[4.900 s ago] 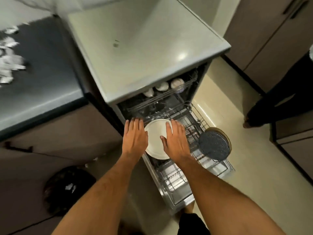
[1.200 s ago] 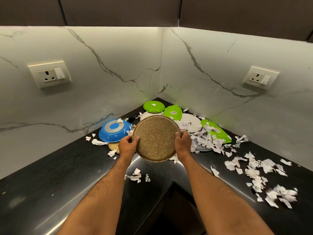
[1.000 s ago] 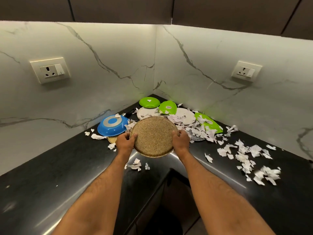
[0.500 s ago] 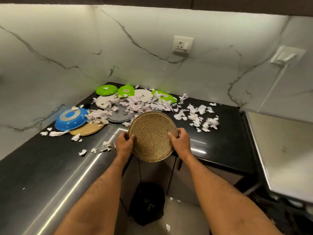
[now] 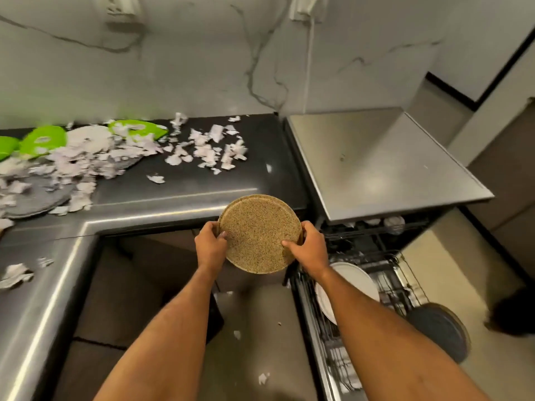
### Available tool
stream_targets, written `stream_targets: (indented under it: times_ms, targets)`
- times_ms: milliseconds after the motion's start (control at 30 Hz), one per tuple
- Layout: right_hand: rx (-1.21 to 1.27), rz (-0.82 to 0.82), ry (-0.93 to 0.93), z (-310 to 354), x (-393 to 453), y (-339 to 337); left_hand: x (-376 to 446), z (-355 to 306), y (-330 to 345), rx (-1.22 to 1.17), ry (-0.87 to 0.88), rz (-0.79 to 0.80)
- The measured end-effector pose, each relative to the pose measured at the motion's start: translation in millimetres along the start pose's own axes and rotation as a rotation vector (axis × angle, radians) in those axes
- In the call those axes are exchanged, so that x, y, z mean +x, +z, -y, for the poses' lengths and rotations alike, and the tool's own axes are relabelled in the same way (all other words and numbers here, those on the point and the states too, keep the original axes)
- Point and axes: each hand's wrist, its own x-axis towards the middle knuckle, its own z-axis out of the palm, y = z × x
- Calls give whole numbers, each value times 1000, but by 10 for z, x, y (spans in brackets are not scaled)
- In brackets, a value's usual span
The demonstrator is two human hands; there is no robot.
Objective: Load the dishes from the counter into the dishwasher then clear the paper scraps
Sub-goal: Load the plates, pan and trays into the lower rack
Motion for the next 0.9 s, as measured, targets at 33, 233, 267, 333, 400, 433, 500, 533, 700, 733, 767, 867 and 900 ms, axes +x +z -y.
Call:
stream_targets:
  times_ms: [33,233,267,333,400,433,500,533,700,733,767,867,900]
  targets:
    - [2,-21,24,-231,-33,-143,-67,-36,245,19,3,22]
    - [36,-120,169,-1512,-301,-871,-595,-126,1603,113,56,157]
    - [38,-137,196,-1735,-356,-999,-707,-121,1851,131,70,191]
    - [46,-168,224,-2093,-460,-1215,-887,-112,2266,163,96,247]
    - [59,-196,272,-2472,-558,-1451,-1060,-101,2752,200,113,304]
    - [66,-212,293,-2629,-605,-1536,-1126,-97,2938,218,121,326]
    - [98,-249,339,-2976,-705,-1728,-1269,-71,3359,259,139,377]
    - [117,-273,356,-3156,-763,-1830,-1344,-56,3590,282,149,411]
    - [138,-419,444,-3957,-1072,-2216,-1714,38,4641,353,183,527]
    - [143,-445,464,-4090,-1132,-2272,-1793,52,4830,361,205,551]
    - [147,-472,484,-4232,-1196,-2323,-1878,77,5024,371,230,582]
    - [136,-543,559,-4593,-1376,-2408,-2103,161,5498,391,307,667]
    - [128,-566,580,-4709,-1432,-2419,-2171,204,5639,400,324,686]
